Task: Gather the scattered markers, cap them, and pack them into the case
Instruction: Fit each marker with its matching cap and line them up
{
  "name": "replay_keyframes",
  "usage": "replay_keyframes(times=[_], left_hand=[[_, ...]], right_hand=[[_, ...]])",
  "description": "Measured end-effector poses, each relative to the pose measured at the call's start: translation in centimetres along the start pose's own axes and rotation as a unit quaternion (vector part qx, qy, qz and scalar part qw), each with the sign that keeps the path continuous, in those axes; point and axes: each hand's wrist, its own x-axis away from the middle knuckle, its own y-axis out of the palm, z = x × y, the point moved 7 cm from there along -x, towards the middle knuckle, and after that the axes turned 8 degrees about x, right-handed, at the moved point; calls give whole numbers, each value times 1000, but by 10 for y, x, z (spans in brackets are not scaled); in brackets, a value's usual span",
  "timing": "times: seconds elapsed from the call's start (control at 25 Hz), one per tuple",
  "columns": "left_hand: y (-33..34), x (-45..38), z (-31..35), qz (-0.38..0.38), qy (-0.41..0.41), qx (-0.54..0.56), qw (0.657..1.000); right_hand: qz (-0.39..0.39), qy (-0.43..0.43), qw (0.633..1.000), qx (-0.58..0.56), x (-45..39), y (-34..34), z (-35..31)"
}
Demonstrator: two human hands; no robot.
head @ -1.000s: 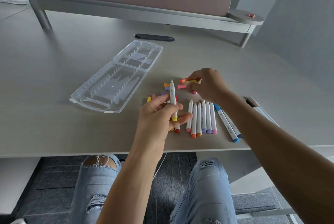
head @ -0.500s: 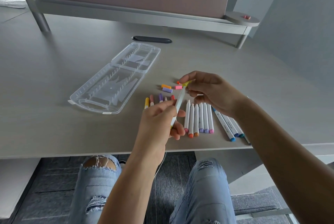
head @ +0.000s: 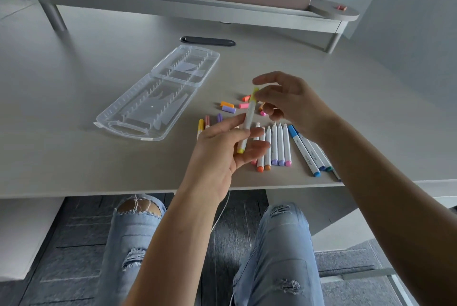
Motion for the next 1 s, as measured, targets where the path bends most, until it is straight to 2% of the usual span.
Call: replay_keyframes(times=[0.12,0.32,0.64,0.8,0.88,1.0], left_hand=[[3,-1,-5,-10,-13,31,999],[3,-1,-8,2,3,29,1000],[4,5,-8,46,40,-35,998],[11,13,-4,32,73,-72,994],[6,18,2,43,93,-89,991],[-16,25,15,102,143,-97,980]], right_hand=[[20,36,998,-46,3,4,10],[33,47,996,-68,6,4,12],[57,47,996,-58,14,9,15],[42,85,995,-37,12,11,12],[56,134,989,-11,7,5,17],[51,169,972,154,-7,2,28]])
